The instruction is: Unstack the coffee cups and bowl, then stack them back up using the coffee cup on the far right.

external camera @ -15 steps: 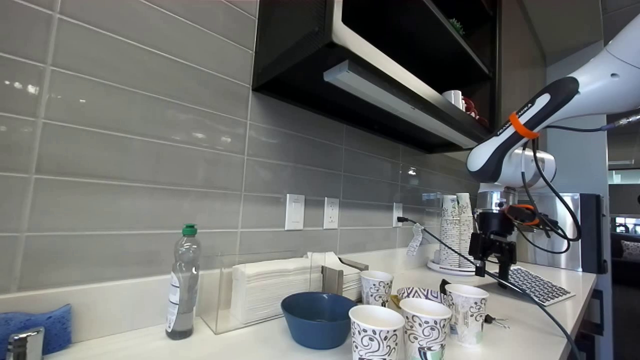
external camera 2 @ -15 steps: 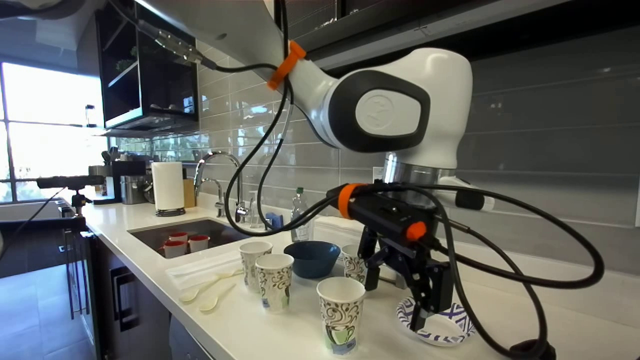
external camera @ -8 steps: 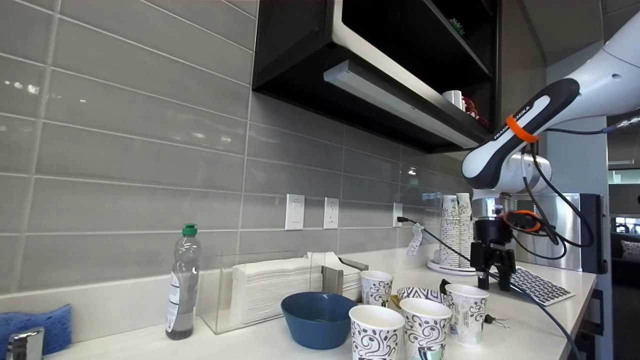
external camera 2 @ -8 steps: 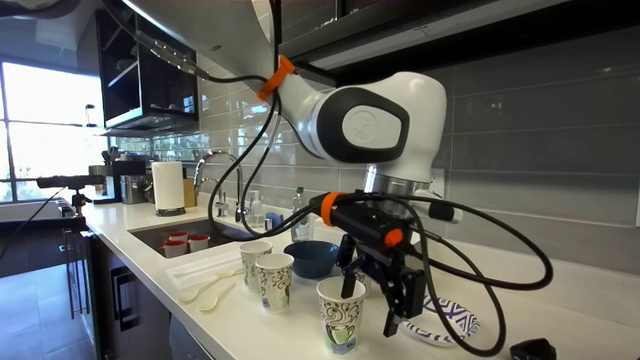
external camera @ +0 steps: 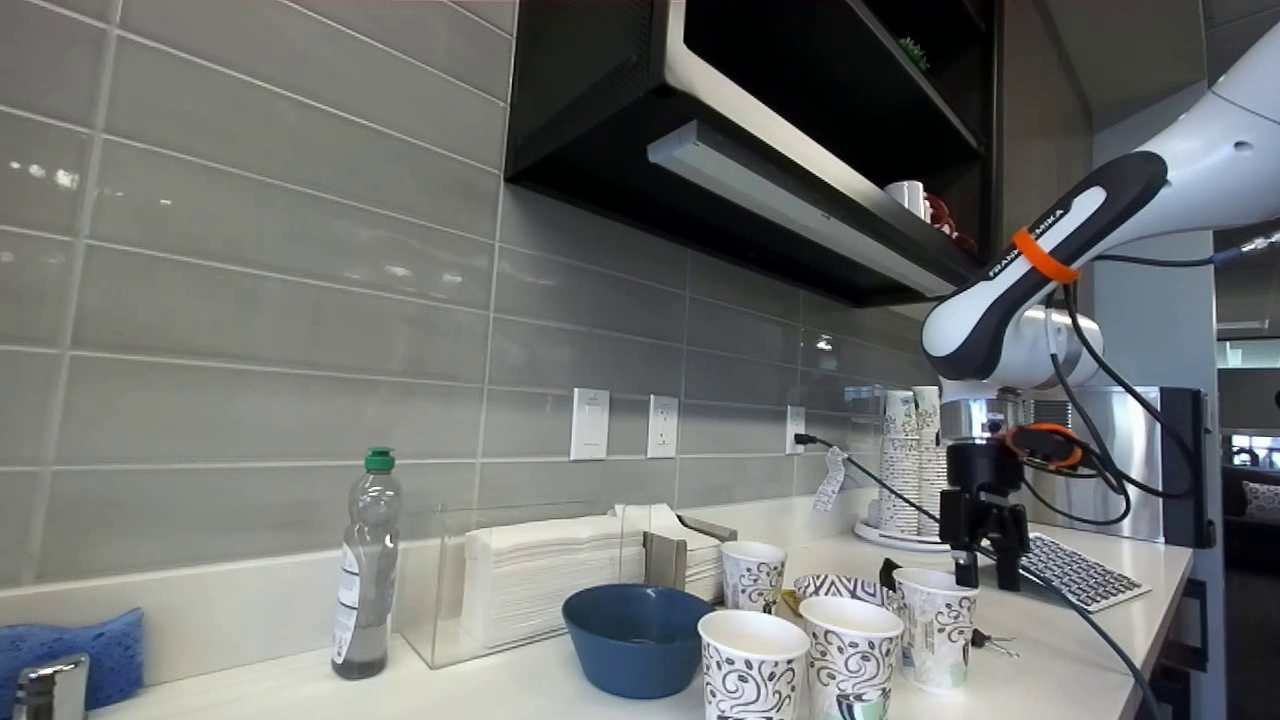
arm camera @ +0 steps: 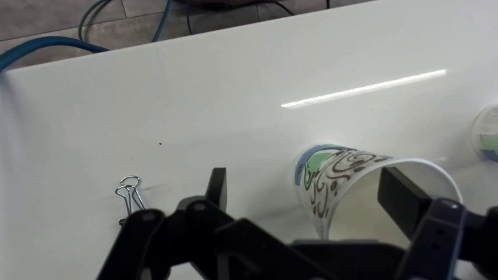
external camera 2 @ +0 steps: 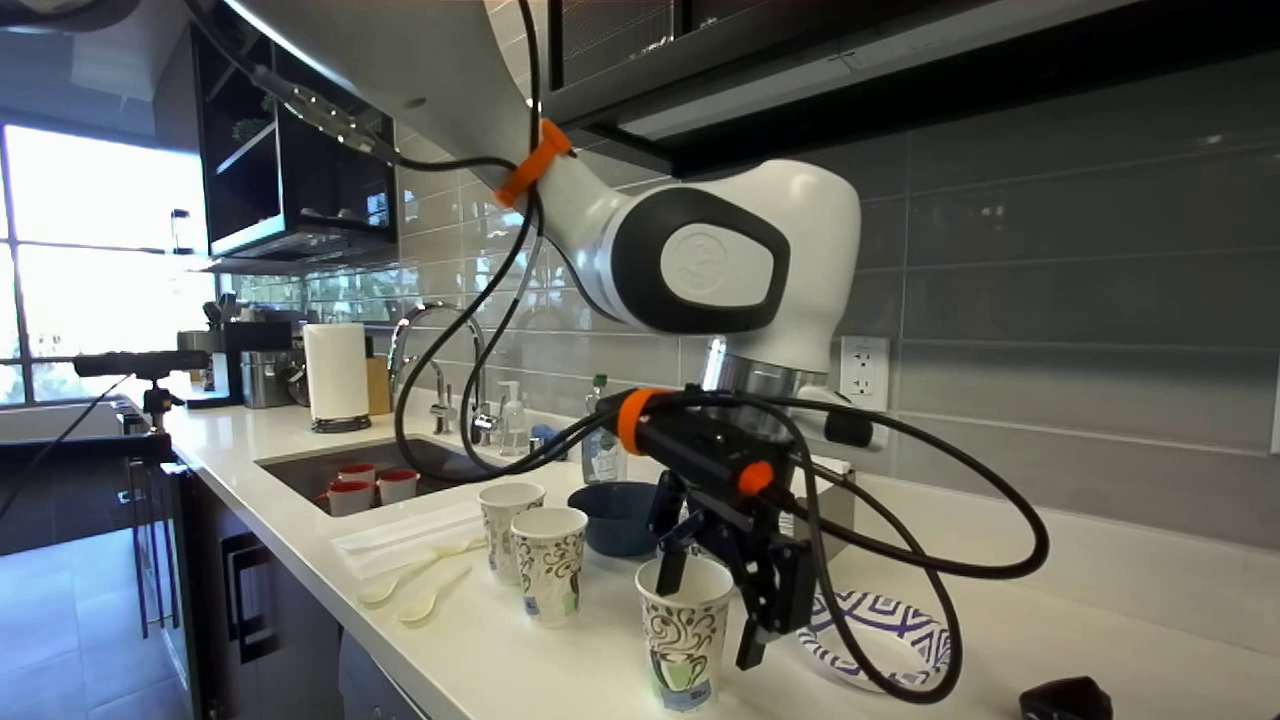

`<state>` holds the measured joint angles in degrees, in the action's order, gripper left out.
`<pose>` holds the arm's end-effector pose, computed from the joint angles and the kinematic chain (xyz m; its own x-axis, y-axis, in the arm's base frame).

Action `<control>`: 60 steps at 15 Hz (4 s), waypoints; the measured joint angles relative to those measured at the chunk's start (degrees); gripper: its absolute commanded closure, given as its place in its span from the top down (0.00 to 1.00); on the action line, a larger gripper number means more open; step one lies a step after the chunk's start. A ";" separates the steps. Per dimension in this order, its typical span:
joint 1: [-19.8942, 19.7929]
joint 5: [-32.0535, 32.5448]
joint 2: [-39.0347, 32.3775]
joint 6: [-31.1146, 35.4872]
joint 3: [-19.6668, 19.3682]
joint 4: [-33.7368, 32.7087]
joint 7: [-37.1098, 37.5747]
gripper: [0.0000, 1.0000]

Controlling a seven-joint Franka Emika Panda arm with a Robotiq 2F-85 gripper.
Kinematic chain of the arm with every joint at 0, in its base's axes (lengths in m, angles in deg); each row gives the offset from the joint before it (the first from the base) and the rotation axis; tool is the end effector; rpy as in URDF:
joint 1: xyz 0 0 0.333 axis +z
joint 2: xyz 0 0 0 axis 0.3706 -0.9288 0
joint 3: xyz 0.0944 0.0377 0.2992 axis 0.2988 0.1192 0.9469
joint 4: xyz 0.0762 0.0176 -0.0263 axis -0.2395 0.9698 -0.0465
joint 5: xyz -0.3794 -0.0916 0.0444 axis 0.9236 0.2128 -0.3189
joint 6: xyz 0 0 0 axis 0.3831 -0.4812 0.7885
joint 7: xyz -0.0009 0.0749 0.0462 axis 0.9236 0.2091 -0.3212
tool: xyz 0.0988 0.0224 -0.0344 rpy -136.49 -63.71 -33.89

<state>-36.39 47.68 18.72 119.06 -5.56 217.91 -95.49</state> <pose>0.4472 -0.2370 0.3581 0.9744 -0.1878 -0.1237 -0.2036 -0.9703 -0.1306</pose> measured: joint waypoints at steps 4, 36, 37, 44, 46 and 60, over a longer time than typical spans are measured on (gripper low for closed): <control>0.18 -0.76 -0.09 1.34 0.33 0.01 0.03 1.00; 3.16 -9.73 9.78 5.69 0.68 -0.71 -4.21 0.03; 3.17 -9.74 9.81 5.69 0.68 -0.69 -4.29 0.03; 3.17 -9.76 9.80 5.69 0.68 -0.60 -4.55 0.01; 3.18 -9.73 9.78 5.69 0.65 -0.61 -4.55 0.01; 9.93 -9.05 6.20 1.10 5.76 -11.43 -2.36 0.01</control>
<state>-26.46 38.63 24.92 120.15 0.20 206.48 -97.85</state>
